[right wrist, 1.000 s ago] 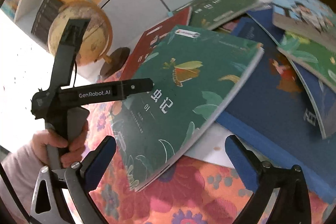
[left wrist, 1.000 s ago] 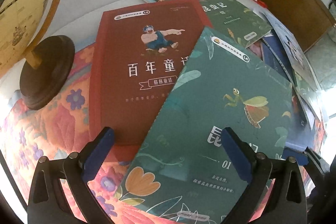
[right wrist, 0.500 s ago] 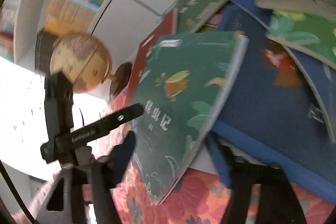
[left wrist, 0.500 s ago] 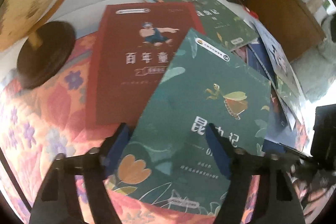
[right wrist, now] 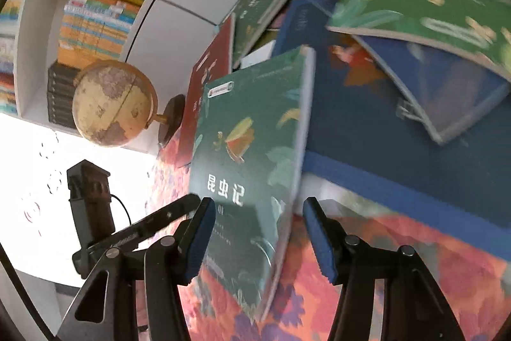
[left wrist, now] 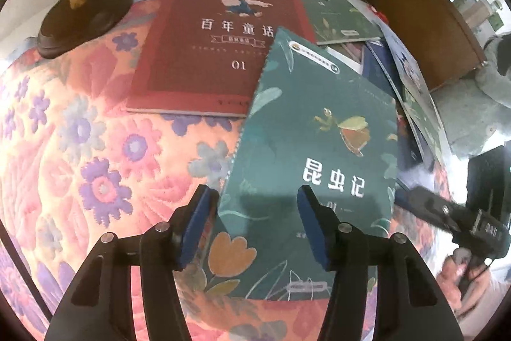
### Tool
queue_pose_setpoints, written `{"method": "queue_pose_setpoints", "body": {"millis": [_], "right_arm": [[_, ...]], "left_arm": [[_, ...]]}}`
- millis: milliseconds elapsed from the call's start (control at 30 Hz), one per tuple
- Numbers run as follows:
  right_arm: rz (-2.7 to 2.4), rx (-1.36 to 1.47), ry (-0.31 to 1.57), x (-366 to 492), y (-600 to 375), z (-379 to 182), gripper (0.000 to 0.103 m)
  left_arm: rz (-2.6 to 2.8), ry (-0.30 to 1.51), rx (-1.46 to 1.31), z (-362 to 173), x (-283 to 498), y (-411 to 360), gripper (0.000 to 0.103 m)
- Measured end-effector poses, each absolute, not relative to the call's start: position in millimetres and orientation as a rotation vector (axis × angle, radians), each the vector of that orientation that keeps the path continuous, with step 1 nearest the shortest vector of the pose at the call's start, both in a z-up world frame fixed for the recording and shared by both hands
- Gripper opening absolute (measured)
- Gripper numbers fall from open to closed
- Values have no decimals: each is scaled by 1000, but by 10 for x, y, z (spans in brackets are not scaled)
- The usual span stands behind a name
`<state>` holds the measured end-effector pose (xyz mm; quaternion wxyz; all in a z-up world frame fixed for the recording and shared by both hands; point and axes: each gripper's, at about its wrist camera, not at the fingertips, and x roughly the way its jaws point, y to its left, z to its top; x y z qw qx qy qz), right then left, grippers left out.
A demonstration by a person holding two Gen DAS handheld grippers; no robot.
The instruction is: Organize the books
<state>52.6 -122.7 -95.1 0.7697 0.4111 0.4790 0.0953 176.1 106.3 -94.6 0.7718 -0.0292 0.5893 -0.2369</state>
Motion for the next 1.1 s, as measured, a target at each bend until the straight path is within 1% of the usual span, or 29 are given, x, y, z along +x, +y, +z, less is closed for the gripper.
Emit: {"method": "queue_pose_setpoints", "body": {"millis": [33, 67, 167, 233, 300, 333, 367, 433, 467, 500, 567, 600, 700, 833, 900, 933, 967, 1033, 1067, 1100], "right_arm": [[196, 901, 1059, 490, -1241, -960, 58], [168, 909, 1096, 433, -1257, -1001, 61], [202, 940, 1043, 329, -1272, -1062, 62], [209, 907, 1022, 362, -1223, -1048, 66], [237, 831, 1005, 436, -1093, -994, 86], [234, 795, 1001, 449, -1029, -973, 88], [215, 744, 994, 437, -960, -952, 88], [193, 743, 985, 388, -1013, -968, 76], [184, 777, 985, 361, -1073, -993, 59], [169, 856, 982, 304, -1219, -1048, 38], [161, 891, 981, 274, -1336, -1067, 20], [167, 860, 975, 258, -1361, -1011, 16], [207, 806, 956, 240, -1335, -823, 12], [178, 736, 970, 279, -1241, -748, 8], [141, 730, 990, 285, -1270, -801, 7], [126, 726, 1001, 290, -1293, -830, 7], [121, 731, 1009, 294, -1315, -865, 7], [108, 735, 1022, 290, -1369, -933, 7], [104, 738, 1025, 290, -1393, -955, 7], [102, 738, 1026, 302, -1399, -958, 7]], "left_arm": [[-510, 1275, -62, -952, 1773, 1047, 54], [-512, 1273, -59, -960, 1791, 1013, 55], [-550, 1268, -61, -991, 1808, 919, 55], [-582, 1271, -79, -998, 1796, 892, 55], [-629, 1293, -166, -1018, 1786, 889, 55], [-647, 1301, -196, -1026, 1775, 876, 52], [-649, 1303, -210, -1034, 1746, 847, 52], [-636, 1287, -185, -1025, 1701, 815, 52], [-633, 1283, -192, -1022, 1689, 824, 52], [-635, 1283, -224, -1022, 1684, 855, 52], [-670, 1280, -290, -996, 1661, 910, 52], [-684, 1273, -314, -969, 1638, 917, 52], [-728, 1225, -320, -813, 1520, 850, 52], [-720, 1180, -268, -700, 1446, 701, 52], [-689, 1187, -237, -735, 1468, 631, 43], [-680, 1199, -227, -775, 1486, 599, 34], [-671, 1216, -206, -846, 1507, 530, 30], [-670, 1242, -181, -934, 1492, 511, 29], [-665, 1248, -163, -978, 1499, 467, 24], [-658, 1245, -157, -976, 1504, 464, 23]]}}
